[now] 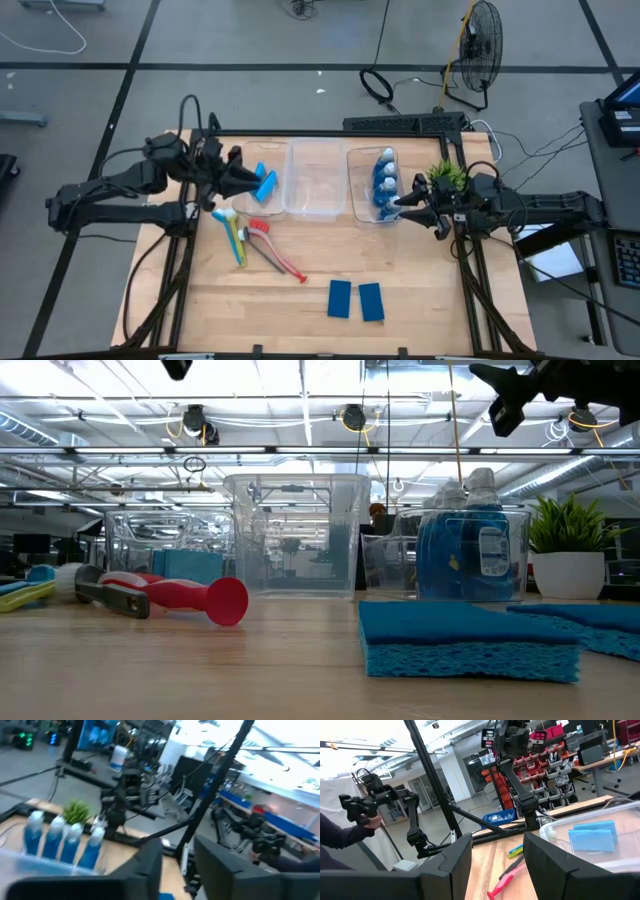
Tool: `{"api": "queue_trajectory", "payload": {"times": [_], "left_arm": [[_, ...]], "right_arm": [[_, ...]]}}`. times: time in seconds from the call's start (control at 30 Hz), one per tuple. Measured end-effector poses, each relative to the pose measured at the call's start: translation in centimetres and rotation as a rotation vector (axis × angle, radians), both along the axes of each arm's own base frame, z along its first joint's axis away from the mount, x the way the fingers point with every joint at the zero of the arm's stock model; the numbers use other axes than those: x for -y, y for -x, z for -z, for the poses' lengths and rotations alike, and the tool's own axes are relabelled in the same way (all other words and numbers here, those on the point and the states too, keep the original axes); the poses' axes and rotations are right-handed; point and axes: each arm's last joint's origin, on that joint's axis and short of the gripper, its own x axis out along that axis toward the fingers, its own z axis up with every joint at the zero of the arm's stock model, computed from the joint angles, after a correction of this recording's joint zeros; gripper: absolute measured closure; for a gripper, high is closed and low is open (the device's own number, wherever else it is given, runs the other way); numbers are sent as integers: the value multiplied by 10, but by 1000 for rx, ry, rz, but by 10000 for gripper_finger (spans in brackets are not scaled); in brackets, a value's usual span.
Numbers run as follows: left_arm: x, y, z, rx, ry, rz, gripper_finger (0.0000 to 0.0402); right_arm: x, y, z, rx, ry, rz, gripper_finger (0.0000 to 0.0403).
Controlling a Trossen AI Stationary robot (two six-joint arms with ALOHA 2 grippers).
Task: Pick & Place Kitchen Sink Supplies
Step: Put the blue sponge into the left transparent bin
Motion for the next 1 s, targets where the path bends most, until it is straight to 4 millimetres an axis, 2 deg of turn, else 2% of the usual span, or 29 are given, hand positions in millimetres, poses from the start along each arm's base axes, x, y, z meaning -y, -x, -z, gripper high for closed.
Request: {"api": "queue_trajectory", "payload": {"times": [0.13, 0.2, 0.33, 0.47, 0.8, 1.0], "left_arm": [[3, -1, -3, 28, -1, 22, 370], [5, -1, -3, 29, -3, 32, 393], [8, -2, -2, 25, -9, 28, 395], [10, -4, 4, -41, 1, -70, 398], [20, 4, 50, -531, -12, -375, 400], [24, 11, 62, -659, -51, -458, 400]], "right_arm": [[0, 0, 0, -4, -32, -5, 238], [0, 0, 0, -5, -41, -6, 238], [0, 0, -1, -5, -69, -10, 239], [0, 0, -4, 30, -80, -14, 244], [0, -7, -8, 89, -50, -12, 269], [-8, -18, -15, 69, -34, -65, 285]]}}
